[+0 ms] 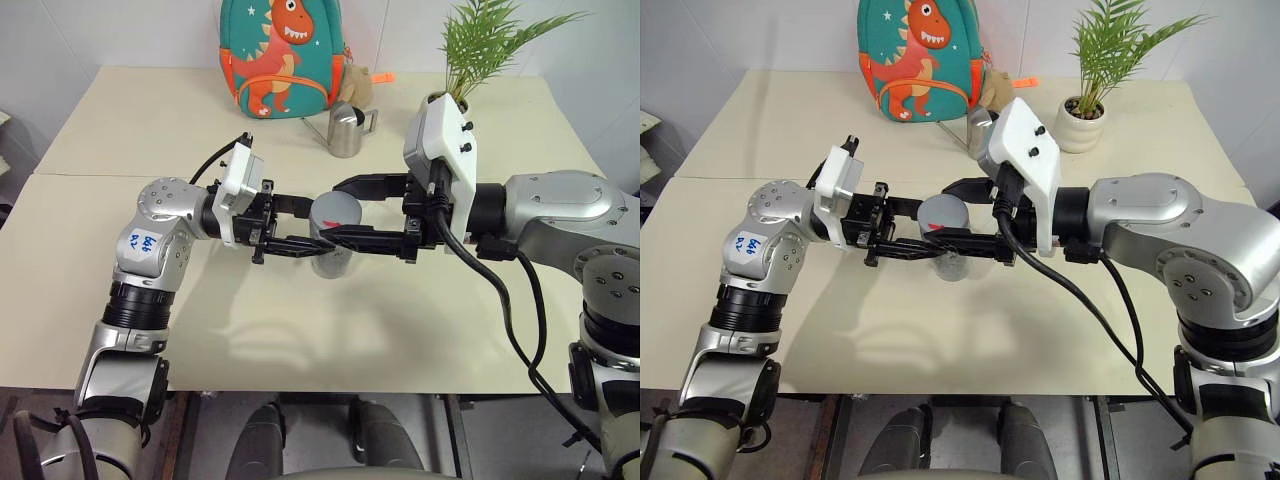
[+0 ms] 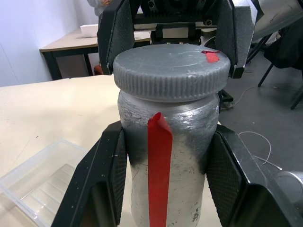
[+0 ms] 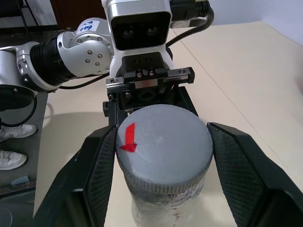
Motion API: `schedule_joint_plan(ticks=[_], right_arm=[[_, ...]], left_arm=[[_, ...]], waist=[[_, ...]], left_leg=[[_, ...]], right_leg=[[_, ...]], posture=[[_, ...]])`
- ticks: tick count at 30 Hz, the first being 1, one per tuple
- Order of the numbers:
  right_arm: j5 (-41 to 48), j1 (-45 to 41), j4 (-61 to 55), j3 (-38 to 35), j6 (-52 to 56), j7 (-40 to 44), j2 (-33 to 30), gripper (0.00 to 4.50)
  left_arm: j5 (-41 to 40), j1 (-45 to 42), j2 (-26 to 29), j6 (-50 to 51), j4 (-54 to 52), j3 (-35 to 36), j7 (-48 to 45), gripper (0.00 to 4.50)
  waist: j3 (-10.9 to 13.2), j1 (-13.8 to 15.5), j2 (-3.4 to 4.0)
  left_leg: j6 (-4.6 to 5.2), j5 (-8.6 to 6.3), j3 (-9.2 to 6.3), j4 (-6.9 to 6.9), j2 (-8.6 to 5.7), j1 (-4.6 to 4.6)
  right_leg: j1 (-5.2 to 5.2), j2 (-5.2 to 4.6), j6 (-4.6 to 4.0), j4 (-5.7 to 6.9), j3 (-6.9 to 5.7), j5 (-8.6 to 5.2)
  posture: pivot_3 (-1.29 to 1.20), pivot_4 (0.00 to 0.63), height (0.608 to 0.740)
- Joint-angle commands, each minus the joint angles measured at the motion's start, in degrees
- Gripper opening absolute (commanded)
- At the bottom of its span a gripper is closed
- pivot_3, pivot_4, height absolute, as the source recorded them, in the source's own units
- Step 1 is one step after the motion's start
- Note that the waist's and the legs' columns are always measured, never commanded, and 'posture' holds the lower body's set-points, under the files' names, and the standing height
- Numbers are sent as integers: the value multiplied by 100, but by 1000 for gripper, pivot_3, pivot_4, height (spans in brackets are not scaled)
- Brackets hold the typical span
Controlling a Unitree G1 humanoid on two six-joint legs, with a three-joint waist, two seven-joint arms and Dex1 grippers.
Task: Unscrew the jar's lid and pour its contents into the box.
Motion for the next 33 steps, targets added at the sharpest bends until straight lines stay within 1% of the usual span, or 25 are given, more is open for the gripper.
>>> schedule_joint_plan(ticks=[1, 21, 24, 33], right_arm=[[17, -118, -141, -53, -69, 96, 20, 3088], [-206, -134, -107, -9, -143, 238, 50, 3088], [-221, -135, -115, -20, -145, 253, 64, 2609], [-298, -200, -44, -82, -178, 271, 92, 2609]], left_arm=[[-72, -60, 11, -2, -184, 66, 15, 1973], [-57, -76, -7, 5, -188, 59, 39, 1973], [-56, -77, -4, 2, -192, 63, 44, 1973], [-55, -50, -3, 7, -212, 66, 72, 1973]], waist=[[0, 0, 0], [0, 0, 0], [0, 0, 0], [0, -1, 0]], left_leg=[[0, 0, 0, 0, 0, 0], [0, 0, 0, 0, 0, 0], [0, 0, 0, 0, 0, 0], [0, 0, 0, 0, 0, 0]], right_leg=[[0, 0, 0, 0, 0, 0], [0, 0, 0, 0, 0, 0], [0, 0, 0, 0, 0, 0], [0, 0, 0, 0, 0, 0]], posture=[[0, 150, 740], [0, 150, 740], [0, 150, 740], [0, 150, 740]])
